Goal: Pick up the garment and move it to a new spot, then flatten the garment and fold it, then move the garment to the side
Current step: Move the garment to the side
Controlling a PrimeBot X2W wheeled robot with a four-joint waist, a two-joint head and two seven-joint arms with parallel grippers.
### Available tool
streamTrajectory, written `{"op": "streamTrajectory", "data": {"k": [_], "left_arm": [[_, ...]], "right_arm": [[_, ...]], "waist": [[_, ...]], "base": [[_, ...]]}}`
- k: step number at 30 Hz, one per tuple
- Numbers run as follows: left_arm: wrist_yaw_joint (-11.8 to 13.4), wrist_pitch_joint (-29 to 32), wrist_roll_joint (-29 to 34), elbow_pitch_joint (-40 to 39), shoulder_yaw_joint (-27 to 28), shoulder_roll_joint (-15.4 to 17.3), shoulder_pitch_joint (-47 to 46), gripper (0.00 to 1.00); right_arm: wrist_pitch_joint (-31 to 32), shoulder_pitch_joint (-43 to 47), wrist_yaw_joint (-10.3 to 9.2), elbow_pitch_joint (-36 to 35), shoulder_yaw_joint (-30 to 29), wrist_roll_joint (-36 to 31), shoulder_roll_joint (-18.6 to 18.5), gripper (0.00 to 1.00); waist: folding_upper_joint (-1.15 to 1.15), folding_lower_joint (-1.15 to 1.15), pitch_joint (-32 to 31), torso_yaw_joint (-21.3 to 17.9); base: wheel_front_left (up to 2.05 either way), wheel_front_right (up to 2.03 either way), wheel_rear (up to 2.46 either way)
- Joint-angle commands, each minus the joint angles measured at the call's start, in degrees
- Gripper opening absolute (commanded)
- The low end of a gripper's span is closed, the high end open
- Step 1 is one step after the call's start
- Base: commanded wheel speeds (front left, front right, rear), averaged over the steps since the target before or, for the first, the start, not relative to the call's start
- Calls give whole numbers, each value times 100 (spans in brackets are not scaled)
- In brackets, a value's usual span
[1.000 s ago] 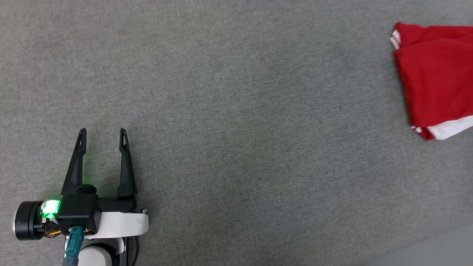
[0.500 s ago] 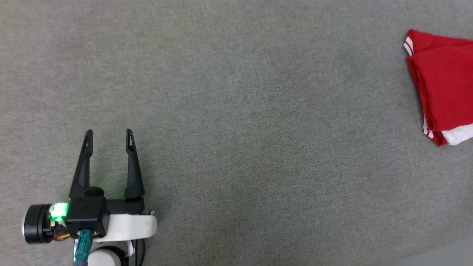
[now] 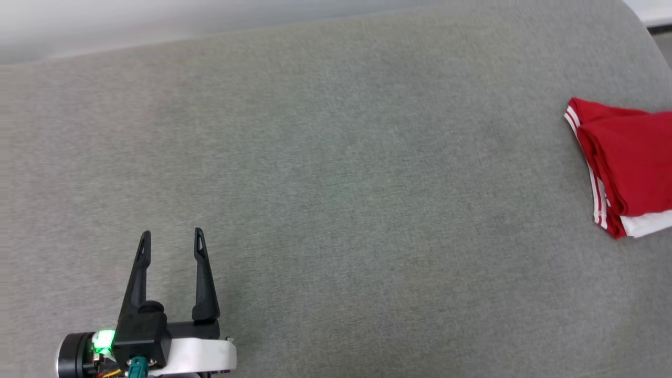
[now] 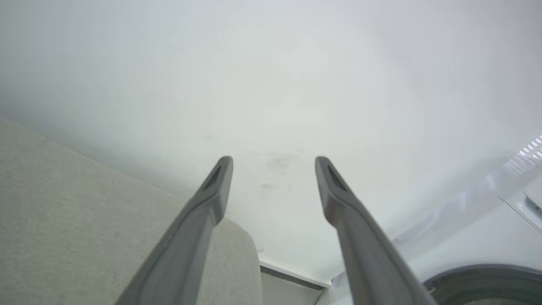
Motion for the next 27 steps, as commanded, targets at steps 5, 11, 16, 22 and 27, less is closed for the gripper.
{"op": "streamTrajectory", "data": {"k": [5,11,16,22,27], "left_arm": [[-34,-12,-35,123,-74,-48,150,100],[-70,-12,-70,262,-112,-94,269,100],[-106,-12,-82,355,-104,-113,378,100],[-165,-12,-114,468,-72,-125,510,100],[-205,-12,-130,514,2,-136,647,100]], "right_arm": [[-77,933,-7,-1275,-787,-407,654,100],[-83,2438,-6,-2704,-1155,-677,1380,100],[-83,3487,-6,-3223,-1322,-560,1873,100],[-83,4646,-6,-3529,-1900,-343,2464,100],[-84,5475,-6,-3865,-2108,-424,2771,100]], "waist": [[0,0,-432,397],[0,0,-752,607],[0,0,-957,717],[0,0,-1193,856],[0,0,-1386,904]], "base": [[0,0,0],[0,0,0],[0,0,0],[0,0,0],[0,0,0]]}}
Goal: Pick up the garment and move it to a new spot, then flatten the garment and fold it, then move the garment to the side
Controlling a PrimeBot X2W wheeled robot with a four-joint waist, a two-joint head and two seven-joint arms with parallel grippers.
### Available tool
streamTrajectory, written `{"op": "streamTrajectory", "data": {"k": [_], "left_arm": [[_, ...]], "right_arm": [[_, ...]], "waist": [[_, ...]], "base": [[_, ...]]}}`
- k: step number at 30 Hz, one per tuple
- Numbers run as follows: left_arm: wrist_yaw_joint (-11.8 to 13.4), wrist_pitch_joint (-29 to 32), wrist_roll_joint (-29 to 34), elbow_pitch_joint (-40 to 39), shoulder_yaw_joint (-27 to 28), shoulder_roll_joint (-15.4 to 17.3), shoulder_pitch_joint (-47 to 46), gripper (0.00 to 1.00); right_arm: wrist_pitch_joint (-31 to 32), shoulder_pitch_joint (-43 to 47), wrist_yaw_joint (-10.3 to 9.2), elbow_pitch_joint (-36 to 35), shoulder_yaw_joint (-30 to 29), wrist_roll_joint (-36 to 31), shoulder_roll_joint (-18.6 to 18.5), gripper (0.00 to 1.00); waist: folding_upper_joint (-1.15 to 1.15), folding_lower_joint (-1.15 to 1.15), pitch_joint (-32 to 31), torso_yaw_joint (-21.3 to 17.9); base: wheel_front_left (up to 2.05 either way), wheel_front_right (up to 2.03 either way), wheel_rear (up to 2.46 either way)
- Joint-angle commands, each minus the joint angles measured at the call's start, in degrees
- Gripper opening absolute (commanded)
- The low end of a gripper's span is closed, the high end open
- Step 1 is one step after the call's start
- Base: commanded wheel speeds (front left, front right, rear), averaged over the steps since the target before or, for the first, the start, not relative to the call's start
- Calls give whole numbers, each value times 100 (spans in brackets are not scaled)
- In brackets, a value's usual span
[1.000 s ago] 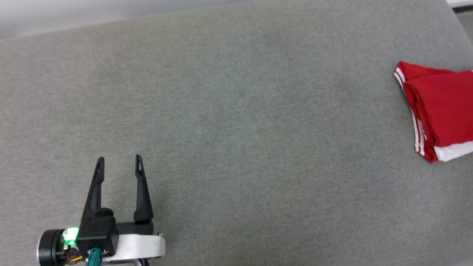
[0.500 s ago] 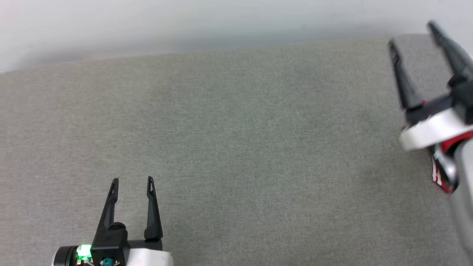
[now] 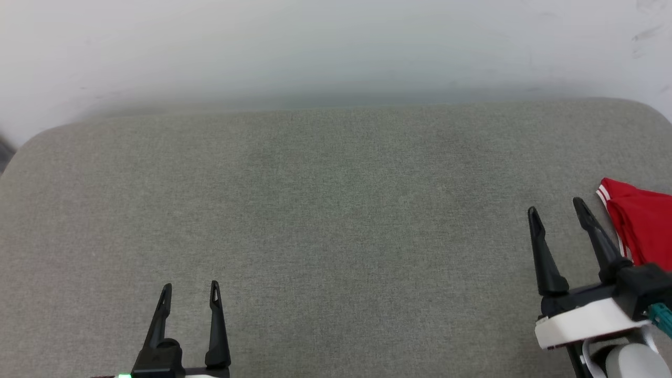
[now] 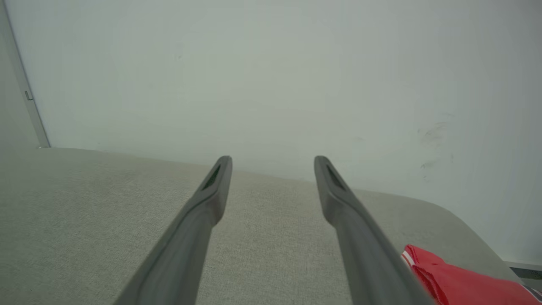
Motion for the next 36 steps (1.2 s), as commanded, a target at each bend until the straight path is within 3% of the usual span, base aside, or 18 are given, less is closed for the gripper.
{"op": "streamTrajectory", "data": {"k": [1,8,18,32,33,36], "left_arm": [[-20,-12,-15,8,26,-4,77,100],[-101,-12,-18,92,69,-16,228,100],[-229,-12,-22,106,73,-39,317,100],[-327,-12,11,159,157,-64,282,100],[-313,1,-23,154,151,-57,291,0],[-312,8,-37,305,143,-63,307,0]], "right_arm": [[-6,191,-4,-140,-42,-42,80,100],[-6,918,-4,-543,-347,-42,409,100],[-6,1554,-4,-923,-521,86,594,100],[-6,1721,-4,-929,-444,206,663,100],[0,1693,0,-932,-447,206,636,0],[4,1698,0,-777,-443,209,636,0]], "waist": [[0,1,-84,24],[0,1,-304,95],[0,1,-435,154],[0,1,-440,162],[0,1,-441,162],[0,1,-439,163]], "base": [[0,0,0],[0,0,0],[0,0,0],[0,0,0],[0,0,0],[0,0,0]]}}
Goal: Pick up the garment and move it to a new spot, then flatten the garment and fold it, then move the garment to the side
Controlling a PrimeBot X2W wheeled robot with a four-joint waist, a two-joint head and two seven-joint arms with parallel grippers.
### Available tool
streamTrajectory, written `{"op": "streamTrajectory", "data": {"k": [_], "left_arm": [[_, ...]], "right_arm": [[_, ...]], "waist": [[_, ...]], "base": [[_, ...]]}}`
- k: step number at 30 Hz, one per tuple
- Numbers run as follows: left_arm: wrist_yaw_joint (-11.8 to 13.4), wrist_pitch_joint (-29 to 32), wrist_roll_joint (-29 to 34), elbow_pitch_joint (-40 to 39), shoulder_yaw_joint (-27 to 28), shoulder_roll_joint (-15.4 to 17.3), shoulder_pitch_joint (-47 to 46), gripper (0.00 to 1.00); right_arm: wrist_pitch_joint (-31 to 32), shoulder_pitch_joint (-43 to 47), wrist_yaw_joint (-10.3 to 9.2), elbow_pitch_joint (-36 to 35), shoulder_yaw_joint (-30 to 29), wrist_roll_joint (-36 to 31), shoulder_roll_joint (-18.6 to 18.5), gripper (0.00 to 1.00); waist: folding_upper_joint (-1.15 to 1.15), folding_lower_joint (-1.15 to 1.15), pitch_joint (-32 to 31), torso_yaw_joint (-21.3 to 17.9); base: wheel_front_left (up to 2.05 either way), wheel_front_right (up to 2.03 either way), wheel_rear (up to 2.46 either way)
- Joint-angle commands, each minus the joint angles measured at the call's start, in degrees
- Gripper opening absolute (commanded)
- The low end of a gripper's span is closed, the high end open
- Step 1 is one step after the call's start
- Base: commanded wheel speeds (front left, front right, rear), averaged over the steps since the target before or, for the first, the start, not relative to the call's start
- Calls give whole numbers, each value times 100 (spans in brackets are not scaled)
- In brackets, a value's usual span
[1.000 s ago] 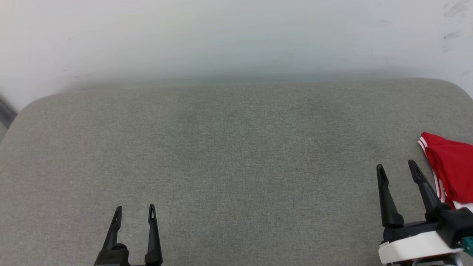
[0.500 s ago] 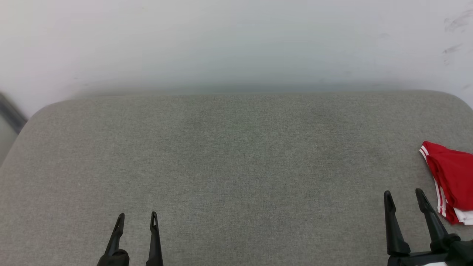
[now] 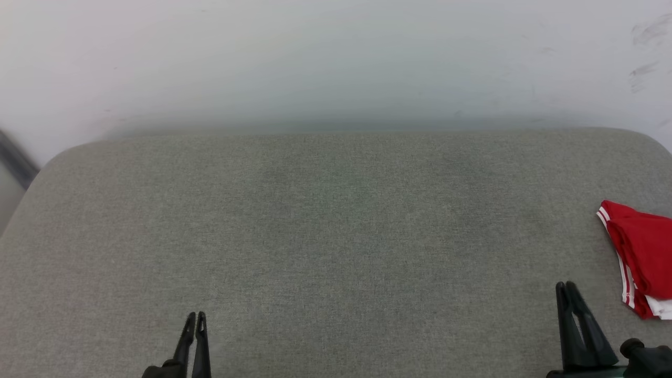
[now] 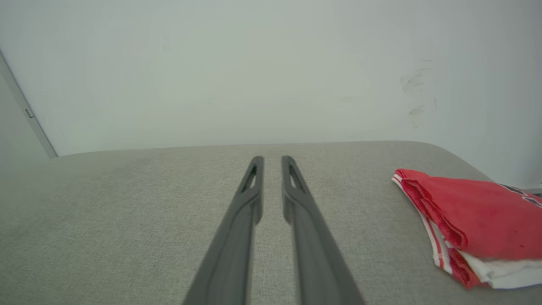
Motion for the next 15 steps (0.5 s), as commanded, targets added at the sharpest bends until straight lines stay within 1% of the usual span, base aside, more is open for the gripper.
{"op": "streamTrajectory", "data": {"k": [1,15], "left_arm": [[0,4,0,11,-1,0,0,0],[-215,289,-1795,231,50,99,-330,0]], "right_arm": [[0,0,0,14,1,0,0,0],[293,-316,0,291,56,1700,-97,0]], "waist": [[0,0,0,0],[0,0,12,-19]], "base": [[0,0,0],[0,0,0]]}}
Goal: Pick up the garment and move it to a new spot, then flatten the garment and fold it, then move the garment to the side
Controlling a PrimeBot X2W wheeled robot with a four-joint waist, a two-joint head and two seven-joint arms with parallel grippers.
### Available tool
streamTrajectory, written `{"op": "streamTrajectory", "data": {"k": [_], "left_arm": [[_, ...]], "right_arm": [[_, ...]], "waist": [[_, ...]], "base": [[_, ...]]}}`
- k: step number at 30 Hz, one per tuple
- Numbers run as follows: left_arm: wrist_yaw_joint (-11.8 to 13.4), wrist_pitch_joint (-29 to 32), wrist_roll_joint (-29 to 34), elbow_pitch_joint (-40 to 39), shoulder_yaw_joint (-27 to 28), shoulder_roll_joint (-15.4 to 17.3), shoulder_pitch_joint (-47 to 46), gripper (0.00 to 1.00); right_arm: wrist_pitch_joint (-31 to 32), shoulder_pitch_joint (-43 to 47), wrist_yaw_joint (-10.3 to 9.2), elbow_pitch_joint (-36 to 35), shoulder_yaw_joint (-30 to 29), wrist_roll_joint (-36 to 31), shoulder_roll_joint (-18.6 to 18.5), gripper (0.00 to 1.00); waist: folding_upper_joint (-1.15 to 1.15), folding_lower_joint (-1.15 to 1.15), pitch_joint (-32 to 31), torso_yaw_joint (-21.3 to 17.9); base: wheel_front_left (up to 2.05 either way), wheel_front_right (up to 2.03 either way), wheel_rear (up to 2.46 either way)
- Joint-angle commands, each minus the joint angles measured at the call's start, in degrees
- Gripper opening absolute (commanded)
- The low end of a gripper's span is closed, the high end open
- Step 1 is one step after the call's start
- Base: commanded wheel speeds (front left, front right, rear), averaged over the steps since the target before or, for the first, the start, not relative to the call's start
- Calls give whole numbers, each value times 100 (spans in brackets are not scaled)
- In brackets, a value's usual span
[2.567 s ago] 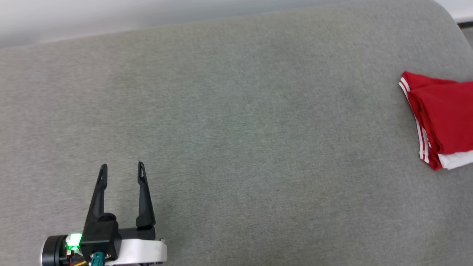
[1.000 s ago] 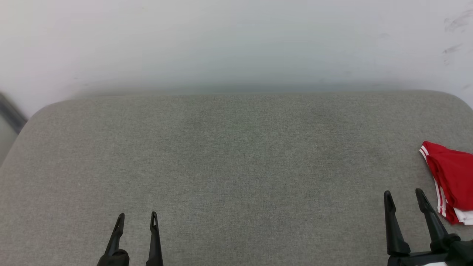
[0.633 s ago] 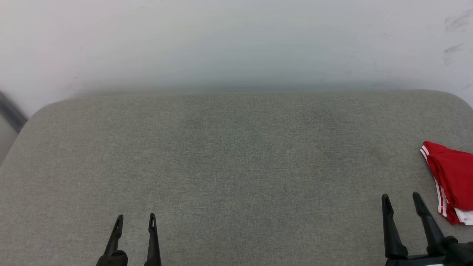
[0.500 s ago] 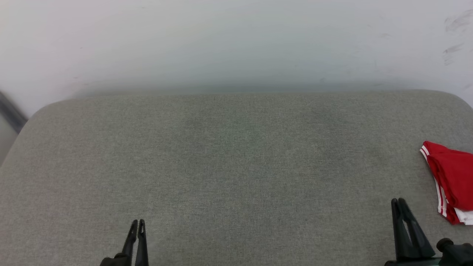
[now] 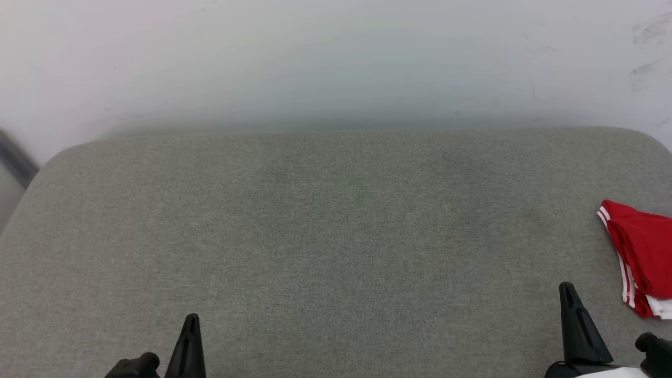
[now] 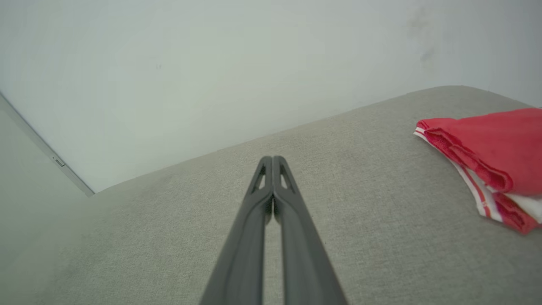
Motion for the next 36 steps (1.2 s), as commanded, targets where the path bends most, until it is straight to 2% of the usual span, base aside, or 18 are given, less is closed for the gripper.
{"op": "streamTrajectory", "data": {"k": [1,20,36], "left_arm": [[-39,36,-230,-34,27,55,-168,0],[-316,395,-2179,314,125,130,-592,0],[-485,652,-3428,487,226,157,-851,0]], "right_arm": [[20,-172,0,-34,2,225,-64,0],[391,-536,-1,299,7,2062,-132,0],[658,-778,-1,516,-18,3240,-156,0]], "waist": [[0,0,1,-1],[0,0,15,-26],[0,0,27,-46]], "base": [[0,0,0],[0,0,0],[0,0,0]]}}
